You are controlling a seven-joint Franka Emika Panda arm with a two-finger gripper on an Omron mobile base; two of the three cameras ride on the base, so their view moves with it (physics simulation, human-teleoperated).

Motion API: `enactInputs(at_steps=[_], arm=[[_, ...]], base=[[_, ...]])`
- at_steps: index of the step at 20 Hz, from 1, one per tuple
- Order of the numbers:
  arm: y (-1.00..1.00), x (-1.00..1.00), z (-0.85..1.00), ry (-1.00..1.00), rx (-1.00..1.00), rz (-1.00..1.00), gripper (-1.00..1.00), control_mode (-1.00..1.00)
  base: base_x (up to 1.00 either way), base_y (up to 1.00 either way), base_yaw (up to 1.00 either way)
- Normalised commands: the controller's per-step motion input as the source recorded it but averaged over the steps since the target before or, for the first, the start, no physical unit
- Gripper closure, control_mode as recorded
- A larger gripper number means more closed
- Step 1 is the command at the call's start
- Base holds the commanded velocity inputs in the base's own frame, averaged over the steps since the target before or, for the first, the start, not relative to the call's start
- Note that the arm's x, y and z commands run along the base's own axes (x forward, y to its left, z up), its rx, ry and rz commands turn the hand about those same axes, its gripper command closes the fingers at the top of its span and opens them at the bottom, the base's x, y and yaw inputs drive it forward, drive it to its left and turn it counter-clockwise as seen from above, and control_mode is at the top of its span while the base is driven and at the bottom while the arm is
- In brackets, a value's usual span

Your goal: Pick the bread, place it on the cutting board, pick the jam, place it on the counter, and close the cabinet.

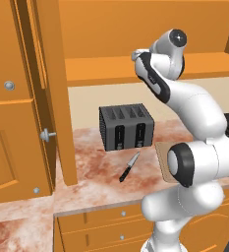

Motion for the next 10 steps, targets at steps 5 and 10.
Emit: enactInputs(at_steps=[5, 10], arm=[[0.00, 0.02, -0.16, 0.00, 0.00, 0.00, -1.00, -1.00], [0.00, 0.01, -0.21, 0.00, 0.00, 0.00, 1.00, -1.00]], base=[[0.00, 0.00, 0.00], [0.00, 0.00, 0.00]])
